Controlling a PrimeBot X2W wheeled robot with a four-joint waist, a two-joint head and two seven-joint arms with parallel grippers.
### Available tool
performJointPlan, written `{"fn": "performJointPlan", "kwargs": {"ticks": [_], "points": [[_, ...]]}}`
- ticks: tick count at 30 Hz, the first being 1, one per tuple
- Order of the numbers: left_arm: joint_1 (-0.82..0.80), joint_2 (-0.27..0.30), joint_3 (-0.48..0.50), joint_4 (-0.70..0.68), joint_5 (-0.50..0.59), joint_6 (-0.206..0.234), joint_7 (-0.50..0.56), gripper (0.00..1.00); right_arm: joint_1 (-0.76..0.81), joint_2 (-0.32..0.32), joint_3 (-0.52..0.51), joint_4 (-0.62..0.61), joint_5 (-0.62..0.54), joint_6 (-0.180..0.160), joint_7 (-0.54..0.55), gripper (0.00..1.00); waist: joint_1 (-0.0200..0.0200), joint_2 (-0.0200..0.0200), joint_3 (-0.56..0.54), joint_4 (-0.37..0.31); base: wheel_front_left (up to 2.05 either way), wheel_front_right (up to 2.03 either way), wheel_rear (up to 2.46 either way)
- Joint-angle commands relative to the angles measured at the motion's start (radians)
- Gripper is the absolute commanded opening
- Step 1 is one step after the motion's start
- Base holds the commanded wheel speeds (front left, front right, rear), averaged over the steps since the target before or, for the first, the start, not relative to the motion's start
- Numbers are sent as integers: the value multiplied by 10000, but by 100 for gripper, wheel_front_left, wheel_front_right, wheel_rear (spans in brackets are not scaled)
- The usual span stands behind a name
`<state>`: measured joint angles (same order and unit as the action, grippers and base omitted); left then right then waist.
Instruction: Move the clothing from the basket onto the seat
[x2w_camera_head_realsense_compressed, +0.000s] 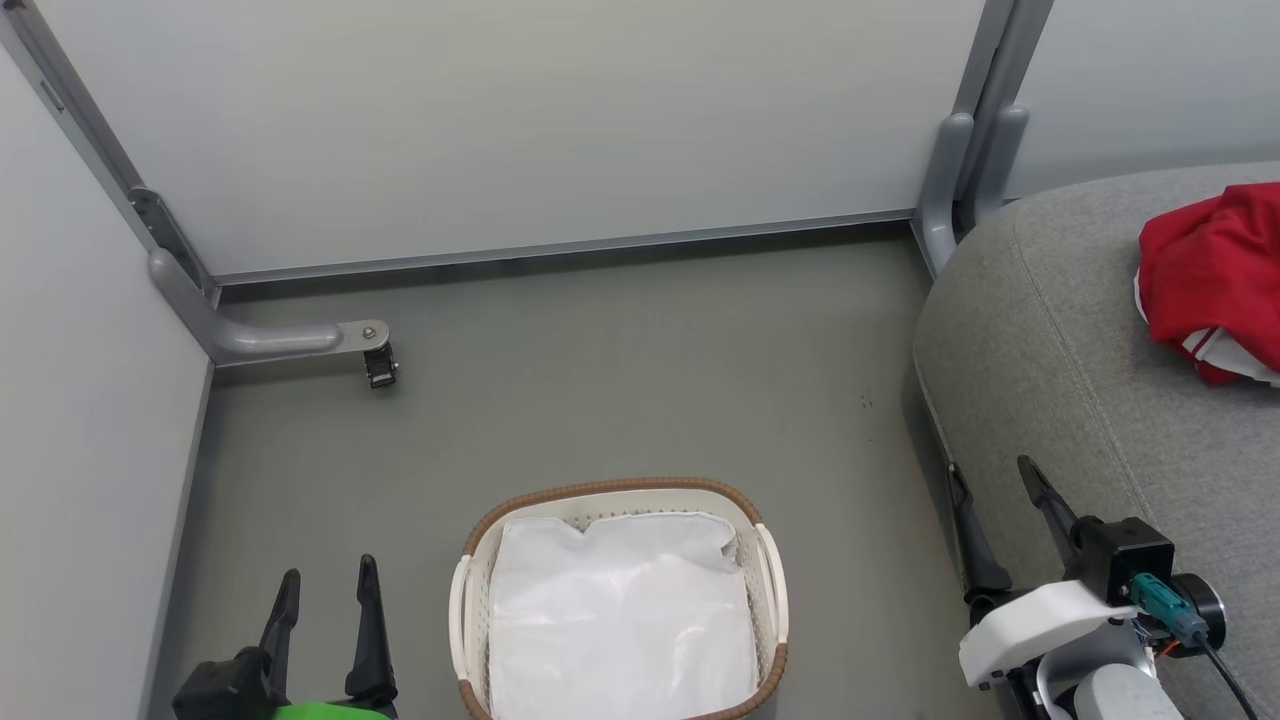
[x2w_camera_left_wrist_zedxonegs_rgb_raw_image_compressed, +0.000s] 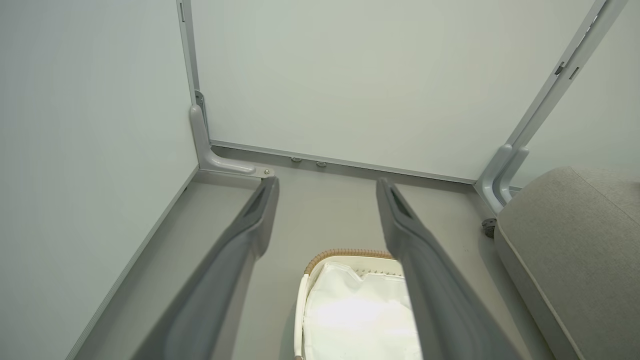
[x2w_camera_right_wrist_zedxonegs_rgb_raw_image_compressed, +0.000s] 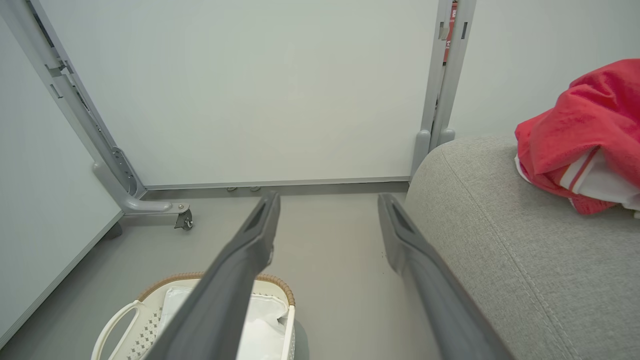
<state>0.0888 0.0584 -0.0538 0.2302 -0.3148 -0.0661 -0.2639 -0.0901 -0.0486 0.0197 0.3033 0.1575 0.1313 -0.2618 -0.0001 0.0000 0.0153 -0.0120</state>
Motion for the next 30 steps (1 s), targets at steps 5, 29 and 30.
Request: {"fn": "performJointPlan", "kwargs": {"ticks": [5,29,30], "points": [[-233,-20,30,63,131,-70,-7,100,15,-37,27,54,-15,-11,-48,100,1,0,-8,5,0,0,0],[-95,-95,146,424,-355,-109,169,0,64,63,-32,364,630,0,204,0,1,0,38,-29,0,0,0],[-121,-95,168,422,-510,-116,215,0,58,62,-51,354,801,0,251,0,1,0,37,-28,0,0,0]]}}
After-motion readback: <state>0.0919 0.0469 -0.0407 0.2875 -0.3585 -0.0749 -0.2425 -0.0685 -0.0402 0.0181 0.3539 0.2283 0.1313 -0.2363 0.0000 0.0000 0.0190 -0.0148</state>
